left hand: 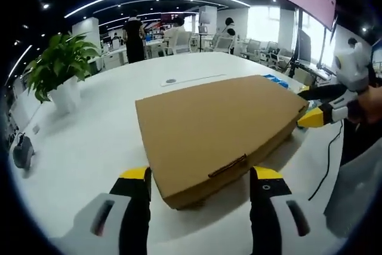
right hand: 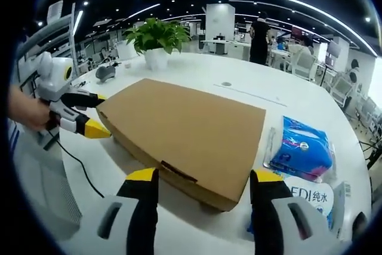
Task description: Operate the shoe box by opening the lid, removing the specified soft item, and placing it in the target area until the item is outside and the box remains undamaged.
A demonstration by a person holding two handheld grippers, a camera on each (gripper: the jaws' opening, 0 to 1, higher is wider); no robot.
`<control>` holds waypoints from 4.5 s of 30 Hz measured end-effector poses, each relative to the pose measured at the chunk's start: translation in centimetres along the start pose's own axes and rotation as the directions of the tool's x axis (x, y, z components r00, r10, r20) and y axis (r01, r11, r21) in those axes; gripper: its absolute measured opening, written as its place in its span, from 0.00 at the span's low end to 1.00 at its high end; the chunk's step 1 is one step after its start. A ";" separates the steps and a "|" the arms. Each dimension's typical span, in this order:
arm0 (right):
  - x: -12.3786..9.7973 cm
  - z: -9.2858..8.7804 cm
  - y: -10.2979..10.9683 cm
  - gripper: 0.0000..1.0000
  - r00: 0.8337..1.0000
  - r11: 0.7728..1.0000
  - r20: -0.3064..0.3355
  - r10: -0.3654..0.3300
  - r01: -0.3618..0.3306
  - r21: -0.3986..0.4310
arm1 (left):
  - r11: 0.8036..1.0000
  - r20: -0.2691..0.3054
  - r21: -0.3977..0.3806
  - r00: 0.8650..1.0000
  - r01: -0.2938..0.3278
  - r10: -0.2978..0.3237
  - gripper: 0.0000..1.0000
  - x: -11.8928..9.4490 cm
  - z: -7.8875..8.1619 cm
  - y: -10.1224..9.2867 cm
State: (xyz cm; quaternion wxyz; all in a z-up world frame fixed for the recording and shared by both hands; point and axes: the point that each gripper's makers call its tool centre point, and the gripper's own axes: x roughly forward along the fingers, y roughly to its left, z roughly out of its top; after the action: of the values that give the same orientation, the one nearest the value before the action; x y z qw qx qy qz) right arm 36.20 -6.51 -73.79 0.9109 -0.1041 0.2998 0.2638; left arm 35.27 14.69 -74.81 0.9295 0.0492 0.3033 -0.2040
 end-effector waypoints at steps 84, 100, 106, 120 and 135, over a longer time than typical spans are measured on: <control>0.8 0.4 -3.3 0.58 0.997 0.998 -0.036 -0.067 0.068 0.017 | 0.999 -0.027 0.031 1.000 0.010 -0.010 0.65 3.5 1.8 -0.7; 0.8 0.3 -3.2 0.58 0.997 0.997 -0.033 -0.073 0.074 0.037 | 1.000 -0.026 0.008 1.000 0.011 -0.010 0.65 3.5 1.5 -0.7; 0.8 0.3 -3.1 0.59 0.997 0.996 -0.031 -0.070 0.072 0.050 | 1.000 -0.027 0.014 1.000 0.007 -0.007 0.64 3.5 1.5 -0.7; 0.5 0.2 -3.2 0.57 0.997 0.997 -0.033 -0.069 0.070 0.039 | 0.999 -0.028 0.037 1.000 0.003 -0.002 0.66 3.0 1.2 -0.6; -2.4 2.8 -2.4 0.59 0.997 0.999 0.073 -0.037 0.040 -0.037 | 1.000 0.046 -0.016 0.999 -0.002 0.003 0.65 -1.1 3.3 -1.2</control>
State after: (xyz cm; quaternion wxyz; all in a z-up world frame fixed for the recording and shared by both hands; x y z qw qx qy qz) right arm 37.29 -8.59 -70.02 0.9239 -0.1179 0.2594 0.2555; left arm 35.77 13.28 -71.47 0.9368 0.0375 0.2834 -0.2015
